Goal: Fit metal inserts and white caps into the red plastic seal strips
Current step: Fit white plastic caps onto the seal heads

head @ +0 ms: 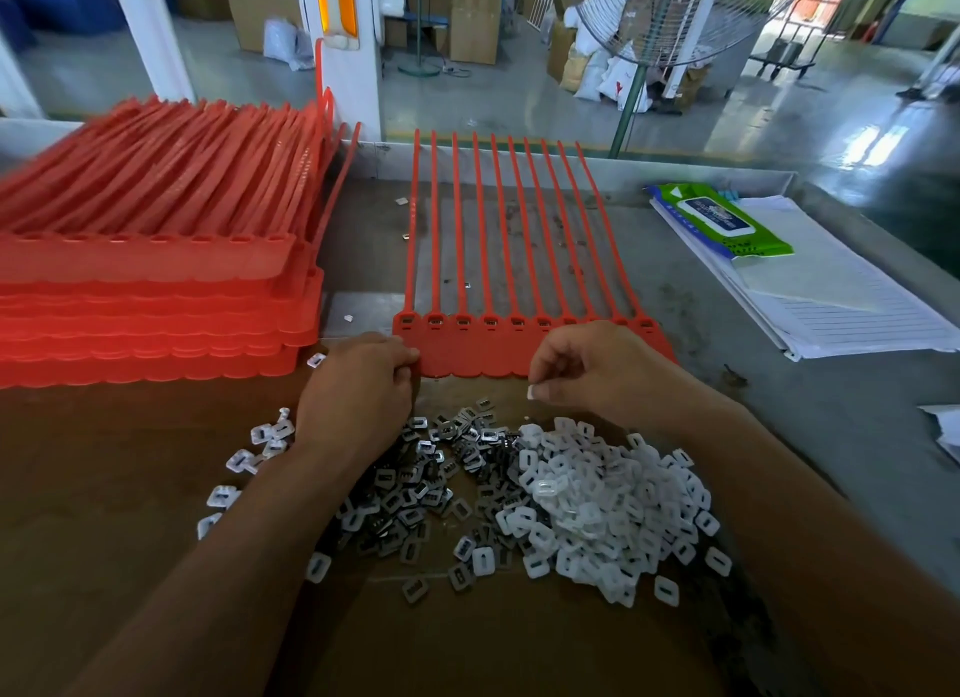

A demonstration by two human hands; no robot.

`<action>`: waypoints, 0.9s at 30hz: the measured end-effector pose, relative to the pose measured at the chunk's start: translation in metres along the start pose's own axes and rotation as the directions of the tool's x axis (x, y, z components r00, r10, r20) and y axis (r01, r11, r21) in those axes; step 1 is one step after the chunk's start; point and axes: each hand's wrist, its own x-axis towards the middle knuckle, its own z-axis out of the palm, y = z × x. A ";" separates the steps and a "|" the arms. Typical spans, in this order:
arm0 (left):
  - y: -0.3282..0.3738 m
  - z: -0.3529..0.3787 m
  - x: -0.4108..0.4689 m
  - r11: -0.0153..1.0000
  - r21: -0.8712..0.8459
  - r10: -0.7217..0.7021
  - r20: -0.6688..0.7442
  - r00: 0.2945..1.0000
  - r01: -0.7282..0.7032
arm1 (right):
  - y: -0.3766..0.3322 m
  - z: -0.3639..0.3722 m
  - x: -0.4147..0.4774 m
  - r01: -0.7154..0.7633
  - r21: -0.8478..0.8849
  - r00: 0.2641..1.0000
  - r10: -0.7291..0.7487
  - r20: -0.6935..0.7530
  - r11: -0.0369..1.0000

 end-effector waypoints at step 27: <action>0.002 -0.004 -0.001 0.998 -0.018 0.060 0.003 0.998 -0.060 | -0.032 0.053 0.119 -0.088 -0.006 0.983 0.085 -0.164 0.996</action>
